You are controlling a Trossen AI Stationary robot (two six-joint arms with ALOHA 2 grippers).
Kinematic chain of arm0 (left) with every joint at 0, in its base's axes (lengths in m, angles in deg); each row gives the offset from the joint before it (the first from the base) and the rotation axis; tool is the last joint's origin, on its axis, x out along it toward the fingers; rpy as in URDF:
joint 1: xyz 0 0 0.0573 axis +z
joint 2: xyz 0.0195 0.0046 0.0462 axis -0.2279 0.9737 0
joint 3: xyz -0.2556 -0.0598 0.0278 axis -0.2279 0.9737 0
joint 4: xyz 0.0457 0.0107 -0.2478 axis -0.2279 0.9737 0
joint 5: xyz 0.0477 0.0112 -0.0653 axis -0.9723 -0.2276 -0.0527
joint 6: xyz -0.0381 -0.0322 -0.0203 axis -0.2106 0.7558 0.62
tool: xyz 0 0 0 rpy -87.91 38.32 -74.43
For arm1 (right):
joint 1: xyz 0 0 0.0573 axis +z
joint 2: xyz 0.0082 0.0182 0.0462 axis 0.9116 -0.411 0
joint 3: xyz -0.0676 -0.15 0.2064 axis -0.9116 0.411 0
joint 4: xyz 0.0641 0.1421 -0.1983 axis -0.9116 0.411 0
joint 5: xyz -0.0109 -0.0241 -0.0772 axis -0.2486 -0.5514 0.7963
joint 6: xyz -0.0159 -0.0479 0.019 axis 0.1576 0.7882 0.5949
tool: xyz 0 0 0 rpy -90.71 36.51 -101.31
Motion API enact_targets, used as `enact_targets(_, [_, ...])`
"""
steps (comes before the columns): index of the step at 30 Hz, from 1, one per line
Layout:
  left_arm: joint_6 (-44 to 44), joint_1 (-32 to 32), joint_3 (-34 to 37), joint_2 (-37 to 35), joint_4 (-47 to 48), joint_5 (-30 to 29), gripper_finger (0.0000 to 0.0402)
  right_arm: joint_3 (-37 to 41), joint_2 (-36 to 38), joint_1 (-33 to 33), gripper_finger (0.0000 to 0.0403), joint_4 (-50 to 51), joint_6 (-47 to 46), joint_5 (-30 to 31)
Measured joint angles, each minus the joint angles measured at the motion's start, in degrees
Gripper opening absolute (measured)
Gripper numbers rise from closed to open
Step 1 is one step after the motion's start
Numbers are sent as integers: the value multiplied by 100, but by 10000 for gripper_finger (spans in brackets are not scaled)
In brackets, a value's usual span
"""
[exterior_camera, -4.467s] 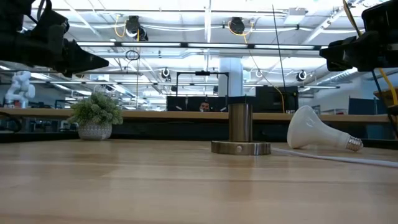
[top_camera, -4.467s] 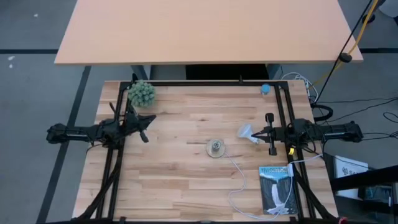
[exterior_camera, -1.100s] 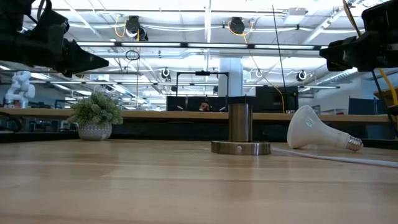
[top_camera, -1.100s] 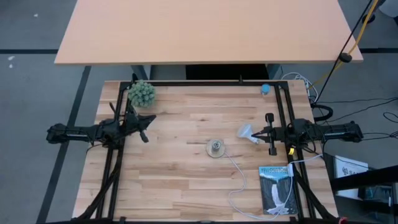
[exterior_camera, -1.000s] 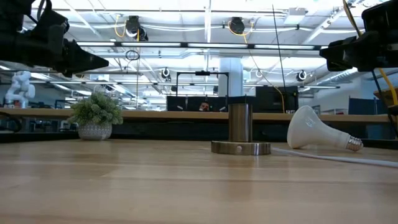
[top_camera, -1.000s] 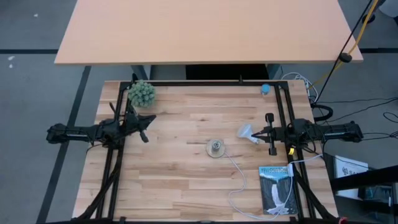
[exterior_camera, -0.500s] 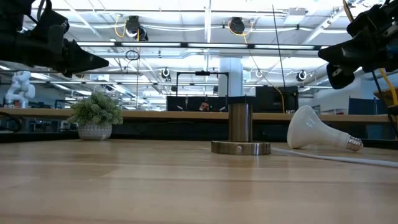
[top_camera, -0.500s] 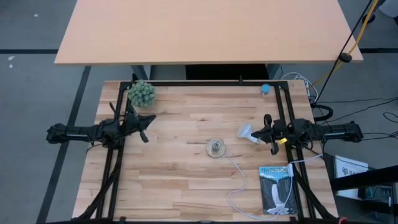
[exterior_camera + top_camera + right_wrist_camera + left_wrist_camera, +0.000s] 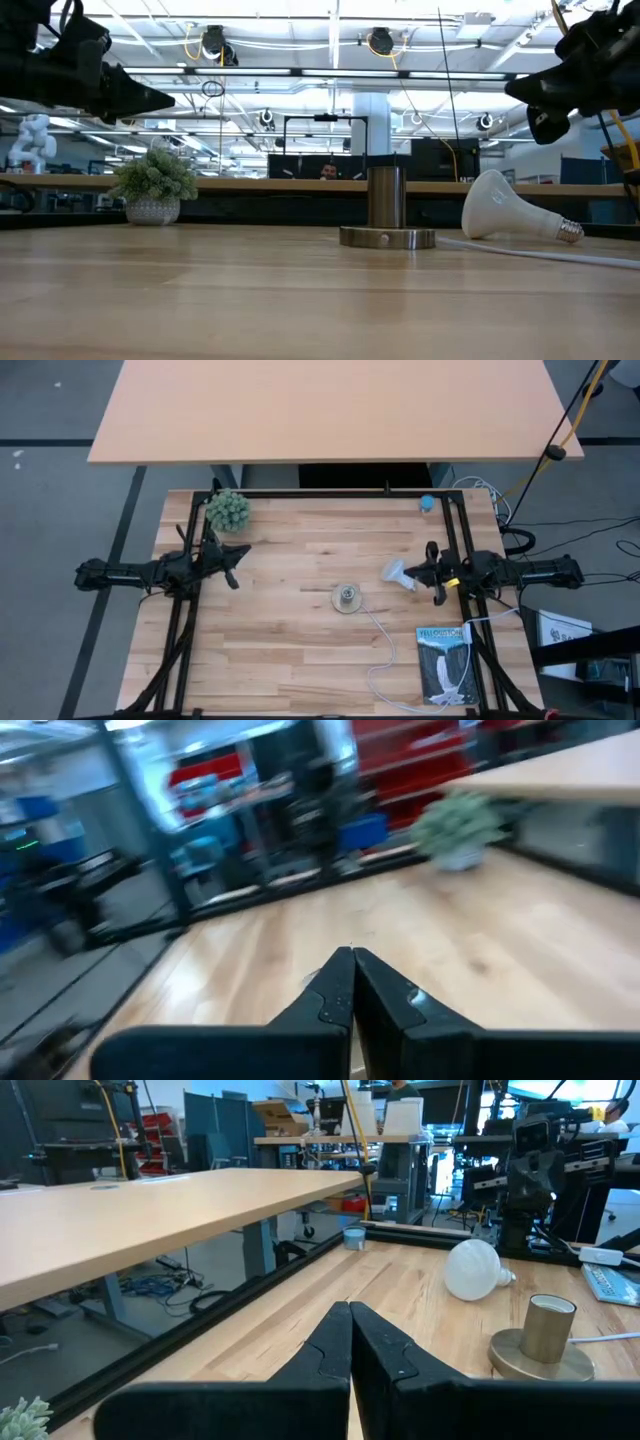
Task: Screw lightbulb
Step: Insert the light bulb into the lamp
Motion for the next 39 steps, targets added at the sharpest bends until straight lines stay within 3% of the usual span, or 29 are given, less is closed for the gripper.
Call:
enact_targets(3, [0, 0, 0, 0, 0, 0, 0, -19, -73, 0, 0, -82, 125, 679])
enact_targets(8, [0, 0, 0, 2, 0, 0, 0, -413, -765, 0, 0, 599, 105, 1118])
enact_targets(12, [0, 0, 0, 2, -1, -1, 0, -1252, -1619, 1, 0, 1502, -197, 1612])
enact_targets(16, [0, 0, 0, 2, -2, 0, 0, -2415, -2544, -15, 0, 3066, -629, 1803])
enact_targets(23, [0, 0, 0, 1, 0, 0, 0, -4065, -4114, -15, 0, 5720, -1946, 1773])
enact_targets(27, [0, 0, 0, 2, 0, -2, 0, -4702, -4847, -15, 1, 6730, -2742, 1339])
enact_targets(32, [0, 0, 2, 1, -1, -1, 0, -4996, -5356, -15, 27, 7132, -2823, 585])
enact_targets(35, [0, 0, 0, 2, 0, -1, 0, -4996, -5464, -15, 62, 7128, -2850, 260])
enact_targets(39, [0, 0, 2, 2, 0, 0, 0, -4996, -5566, -15, 123, 7213, -3173, 262])
